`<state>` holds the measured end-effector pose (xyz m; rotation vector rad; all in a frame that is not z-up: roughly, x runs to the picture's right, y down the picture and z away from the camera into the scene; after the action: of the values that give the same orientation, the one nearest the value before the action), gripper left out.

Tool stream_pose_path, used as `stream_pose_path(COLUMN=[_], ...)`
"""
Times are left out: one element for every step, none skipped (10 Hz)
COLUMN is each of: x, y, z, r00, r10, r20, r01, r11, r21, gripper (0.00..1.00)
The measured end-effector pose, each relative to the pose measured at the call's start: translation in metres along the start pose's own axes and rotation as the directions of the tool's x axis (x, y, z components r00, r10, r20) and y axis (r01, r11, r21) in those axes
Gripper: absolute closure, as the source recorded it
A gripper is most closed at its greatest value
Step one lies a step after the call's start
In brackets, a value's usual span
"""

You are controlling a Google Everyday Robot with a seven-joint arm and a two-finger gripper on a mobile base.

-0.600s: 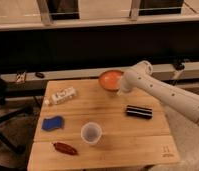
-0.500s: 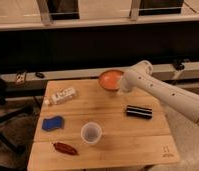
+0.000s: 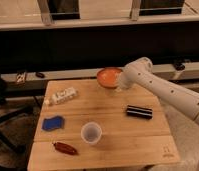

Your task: Pick up the ceramic bowl

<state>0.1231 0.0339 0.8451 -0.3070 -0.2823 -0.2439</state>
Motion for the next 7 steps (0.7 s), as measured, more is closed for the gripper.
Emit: stream_pose_path(x=[-0.0004,-0.0025,-0.0055,-0.0086,-0.0093,-0.0058,-0.0061], y=[-0.0018,-0.0031,-0.0041,-0.0050,-0.0053,-0.0046,-0.0071], z=[-0.0005,-0.0009,-0.0022,-0.0024,-0.0051,-0.0080,-0.0082], r00=[1.000,1.000,1.000,1.000,0.999,0.999,0.999], r10=[-0.004,-0.010,-0.014,-0.018,-0.019,-0.020,-0.023], r20=[0.006,0.011,0.015,0.022,0.031,0.030,0.032], r01=[0.004,0.010,0.014,0.017,0.019,0.019,0.022], r11=[1.000,1.000,1.000,1.000,1.000,1.000,1.000], r21=[0.000,0.002,0.005,0.009,0.015,0.020,0.022], gripper=[0.90,0.94,0.99,1.00,1.00,1.00,1.00])
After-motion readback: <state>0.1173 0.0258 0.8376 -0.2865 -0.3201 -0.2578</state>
